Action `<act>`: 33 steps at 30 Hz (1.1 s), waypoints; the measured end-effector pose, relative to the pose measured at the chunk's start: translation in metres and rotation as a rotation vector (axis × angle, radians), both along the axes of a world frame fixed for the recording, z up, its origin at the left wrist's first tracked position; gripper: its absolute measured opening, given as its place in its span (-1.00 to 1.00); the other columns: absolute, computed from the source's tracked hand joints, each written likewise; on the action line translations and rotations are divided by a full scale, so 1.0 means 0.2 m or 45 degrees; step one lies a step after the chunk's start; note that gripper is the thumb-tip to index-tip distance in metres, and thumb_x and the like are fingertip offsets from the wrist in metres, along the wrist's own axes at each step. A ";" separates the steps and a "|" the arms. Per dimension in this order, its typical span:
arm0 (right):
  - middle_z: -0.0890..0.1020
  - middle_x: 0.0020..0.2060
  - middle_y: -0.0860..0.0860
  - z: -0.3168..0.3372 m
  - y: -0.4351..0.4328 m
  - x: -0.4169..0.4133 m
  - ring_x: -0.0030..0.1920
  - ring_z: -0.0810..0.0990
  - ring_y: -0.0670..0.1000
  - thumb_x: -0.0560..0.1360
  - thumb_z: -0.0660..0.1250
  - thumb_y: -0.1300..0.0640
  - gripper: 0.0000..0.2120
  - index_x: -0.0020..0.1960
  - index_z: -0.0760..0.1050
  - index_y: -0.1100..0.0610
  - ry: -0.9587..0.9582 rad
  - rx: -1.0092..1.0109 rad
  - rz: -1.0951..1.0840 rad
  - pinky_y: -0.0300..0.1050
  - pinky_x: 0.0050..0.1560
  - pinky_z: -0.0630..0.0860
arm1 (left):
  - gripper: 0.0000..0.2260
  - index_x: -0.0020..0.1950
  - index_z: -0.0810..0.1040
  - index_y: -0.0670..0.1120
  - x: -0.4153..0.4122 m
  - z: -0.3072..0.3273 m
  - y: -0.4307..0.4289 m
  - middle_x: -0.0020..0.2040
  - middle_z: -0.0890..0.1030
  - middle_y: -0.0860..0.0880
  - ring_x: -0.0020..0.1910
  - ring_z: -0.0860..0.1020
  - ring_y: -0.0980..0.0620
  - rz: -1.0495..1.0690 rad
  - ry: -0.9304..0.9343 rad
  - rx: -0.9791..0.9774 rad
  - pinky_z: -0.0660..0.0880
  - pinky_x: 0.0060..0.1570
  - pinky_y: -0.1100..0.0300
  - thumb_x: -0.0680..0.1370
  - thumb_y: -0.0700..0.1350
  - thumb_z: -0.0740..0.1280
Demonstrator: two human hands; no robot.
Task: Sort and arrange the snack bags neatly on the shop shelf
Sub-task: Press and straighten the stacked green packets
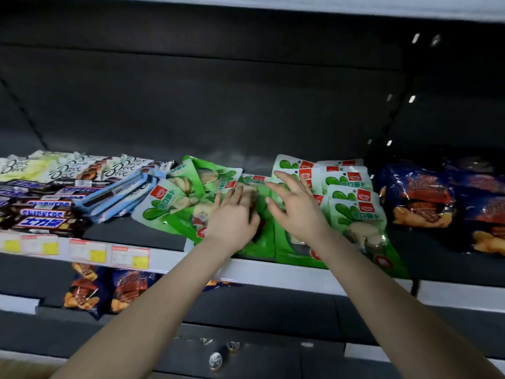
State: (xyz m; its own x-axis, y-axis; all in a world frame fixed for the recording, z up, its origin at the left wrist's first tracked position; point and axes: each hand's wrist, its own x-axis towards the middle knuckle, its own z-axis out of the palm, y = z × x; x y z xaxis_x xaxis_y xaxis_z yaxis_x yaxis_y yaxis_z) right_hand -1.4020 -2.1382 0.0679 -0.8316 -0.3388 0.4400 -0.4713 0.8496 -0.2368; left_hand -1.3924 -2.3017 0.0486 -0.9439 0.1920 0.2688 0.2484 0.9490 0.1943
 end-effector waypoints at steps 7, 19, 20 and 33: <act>0.37 0.40 0.07 -0.03 -0.18 -0.03 0.40 0.31 0.05 0.58 0.14 0.13 -0.61 0.39 0.38 0.11 -0.016 0.033 0.087 0.03 0.47 -0.17 | -0.21 0.55 0.02 0.01 0.06 -0.08 -0.15 0.56 0.03 -0.02 0.53 -0.04 -0.05 -0.045 -0.277 -0.162 -0.16 0.45 -0.11 0.45 0.38 0.14; 0.20 0.50 -0.02 -0.11 -0.27 0.01 0.41 0.30 0.09 0.58 0.11 0.07 -0.52 0.49 0.20 0.06 -0.358 0.351 0.051 0.01 0.45 0.17 | -0.42 0.53 0.08 0.10 0.00 -0.09 -0.28 0.56 0.04 0.00 0.54 -0.03 -0.01 -0.028 -0.172 -0.171 -0.12 0.45 -0.14 0.54 0.15 0.17; 0.17 0.51 -0.01 -0.12 -0.29 0.02 0.40 0.31 0.12 0.58 0.11 0.06 -0.50 0.50 0.17 0.06 -0.387 0.353 0.047 0.02 0.37 0.30 | -0.44 0.52 0.11 0.10 0.00 -0.08 -0.30 0.56 0.05 0.00 0.53 -0.02 -0.01 -0.024 -0.158 -0.176 -0.11 0.45 -0.14 0.54 0.14 0.17; 0.48 0.29 0.04 -0.13 -0.43 -0.03 0.12 0.56 0.15 0.53 0.20 0.13 -0.56 0.41 0.35 -0.01 -0.238 0.449 0.007 -0.01 0.05 0.49 | -0.52 0.42 0.32 0.10 -0.01 -0.05 -0.41 0.45 0.30 0.10 0.48 0.13 0.05 -0.021 -0.079 -0.121 -0.13 0.45 -0.07 0.50 0.08 0.25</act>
State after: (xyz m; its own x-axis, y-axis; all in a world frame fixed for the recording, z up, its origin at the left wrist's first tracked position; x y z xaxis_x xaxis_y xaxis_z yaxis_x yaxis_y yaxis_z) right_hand -1.4084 -2.2234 0.0410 -0.8842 -0.4465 0.1371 -0.4524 0.8917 -0.0134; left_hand -1.3938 -2.3844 0.0388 -0.9546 0.2294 0.1902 0.2544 0.9597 0.1191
